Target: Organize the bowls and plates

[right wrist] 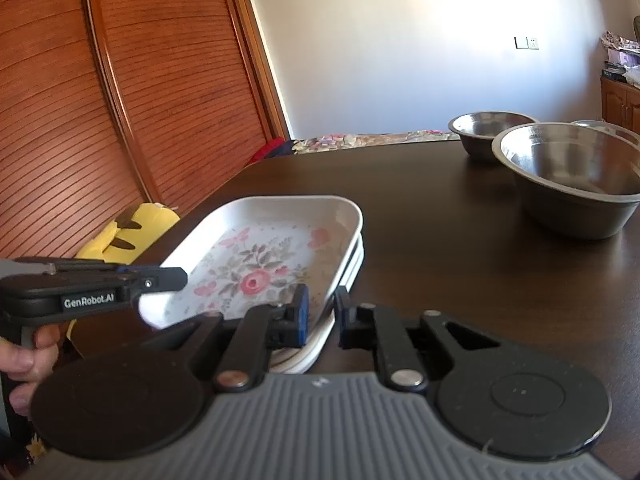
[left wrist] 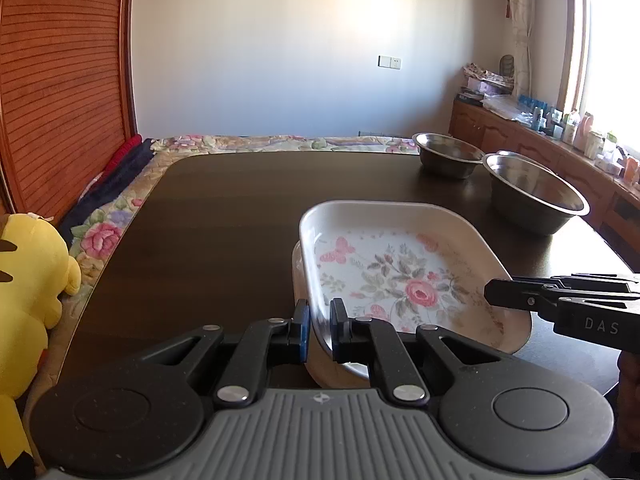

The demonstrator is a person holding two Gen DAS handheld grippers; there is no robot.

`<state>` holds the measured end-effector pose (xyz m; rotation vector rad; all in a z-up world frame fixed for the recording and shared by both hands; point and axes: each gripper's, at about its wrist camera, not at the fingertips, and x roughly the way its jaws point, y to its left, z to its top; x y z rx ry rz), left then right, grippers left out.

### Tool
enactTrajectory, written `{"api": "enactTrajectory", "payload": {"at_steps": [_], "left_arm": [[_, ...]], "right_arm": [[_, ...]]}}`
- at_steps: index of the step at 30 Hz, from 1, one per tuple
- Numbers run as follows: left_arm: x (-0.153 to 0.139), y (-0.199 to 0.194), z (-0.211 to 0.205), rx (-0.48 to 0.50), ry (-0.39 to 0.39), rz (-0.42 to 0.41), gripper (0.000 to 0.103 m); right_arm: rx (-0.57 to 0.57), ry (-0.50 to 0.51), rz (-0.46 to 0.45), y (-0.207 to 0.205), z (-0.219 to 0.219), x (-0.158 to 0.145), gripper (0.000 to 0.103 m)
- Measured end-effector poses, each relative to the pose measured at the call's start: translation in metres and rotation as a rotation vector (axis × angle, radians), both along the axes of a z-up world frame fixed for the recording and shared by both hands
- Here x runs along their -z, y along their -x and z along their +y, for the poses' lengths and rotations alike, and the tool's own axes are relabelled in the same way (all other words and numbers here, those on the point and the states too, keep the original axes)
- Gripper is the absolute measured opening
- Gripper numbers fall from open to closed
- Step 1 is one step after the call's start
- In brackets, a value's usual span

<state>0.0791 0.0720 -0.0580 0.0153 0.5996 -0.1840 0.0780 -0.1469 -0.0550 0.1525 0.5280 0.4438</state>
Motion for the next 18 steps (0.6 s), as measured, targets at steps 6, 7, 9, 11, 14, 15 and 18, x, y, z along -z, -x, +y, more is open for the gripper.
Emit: {"api": "enactTrajectory", "payload": {"at_steps": [6, 7, 9, 11, 14, 15, 18], "left_arm": [[0.0043, 0.0004, 0.0002, -0.021, -0.031, -0.008, 0.011], [0.0044, 0.0000, 0.0006, -0.021, -0.031, -0.008, 0.011], [0.0042, -0.0013, 0.0008, -0.021, -0.031, -0.006, 0.011], [0.0051, -0.0011, 0.0007, -0.021, -0.031, -0.005, 0.011], [0.0061, -0.0009, 0.0019, -0.019, -0.022, -0.004, 0.011], [0.0061, -0.0008, 0.0026, -0.020, -0.019, -0.004, 0.011], [0.0053, -0.0003, 0.0019, -0.020, -0.015, -0.003, 0.011]], "right_arm": [[-0.004, 0.005, -0.006, 0.0004, 0.0007, 0.0005, 0.016], [-0.004, 0.004, -0.006, 0.0004, 0.0007, 0.0004, 0.016], [-0.003, 0.004, -0.006, 0.0003, 0.0010, 0.0005, 0.016], [-0.003, 0.003, -0.006, 0.0006, 0.0011, 0.0002, 0.016], [-0.002, 0.000, -0.007, 0.0009, 0.0007, 0.0002, 0.016], [-0.002, 0.000, -0.009, 0.0013, 0.0006, -0.0002, 0.016], [-0.003, -0.007, -0.017, 0.0032, 0.0011, -0.0027, 0.016]]}}
